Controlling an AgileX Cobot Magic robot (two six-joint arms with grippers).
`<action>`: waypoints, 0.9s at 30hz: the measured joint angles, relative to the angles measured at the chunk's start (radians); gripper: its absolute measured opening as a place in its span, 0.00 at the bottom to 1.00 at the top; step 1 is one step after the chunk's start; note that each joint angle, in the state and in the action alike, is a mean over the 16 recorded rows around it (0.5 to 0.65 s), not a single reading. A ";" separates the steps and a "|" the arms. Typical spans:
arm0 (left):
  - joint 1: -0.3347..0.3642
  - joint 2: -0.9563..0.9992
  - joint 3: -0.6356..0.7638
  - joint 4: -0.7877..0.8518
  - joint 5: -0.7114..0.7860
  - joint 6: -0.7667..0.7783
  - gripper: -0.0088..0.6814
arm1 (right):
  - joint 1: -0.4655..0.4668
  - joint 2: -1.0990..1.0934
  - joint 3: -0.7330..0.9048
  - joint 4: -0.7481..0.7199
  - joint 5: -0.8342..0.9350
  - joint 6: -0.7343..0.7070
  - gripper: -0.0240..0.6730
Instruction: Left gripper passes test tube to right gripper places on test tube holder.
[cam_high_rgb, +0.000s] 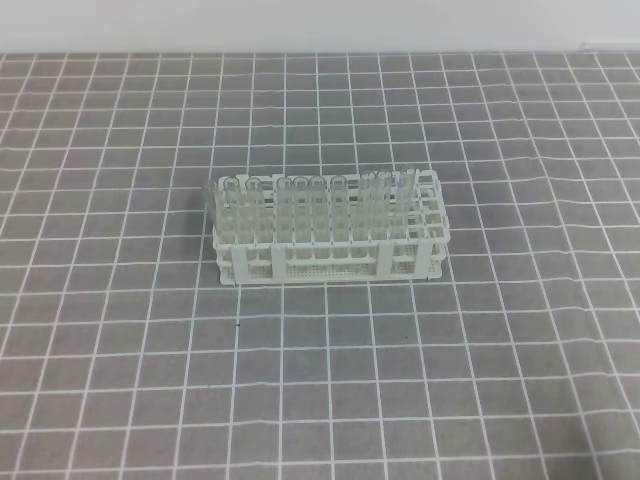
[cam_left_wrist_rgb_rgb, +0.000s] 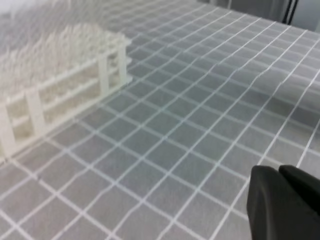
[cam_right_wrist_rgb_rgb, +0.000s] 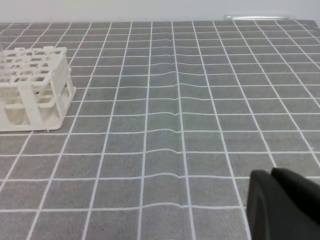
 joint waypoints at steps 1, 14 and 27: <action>0.000 0.000 0.001 -0.042 -0.001 0.051 0.01 | 0.000 0.000 0.000 0.000 0.000 0.000 0.02; 0.011 -0.002 0.010 -0.320 -0.075 0.418 0.01 | 0.000 0.000 0.000 0.000 0.000 0.000 0.02; 0.410 -0.101 0.013 -0.321 -0.063 0.436 0.01 | 0.000 0.000 0.000 0.000 0.000 0.000 0.02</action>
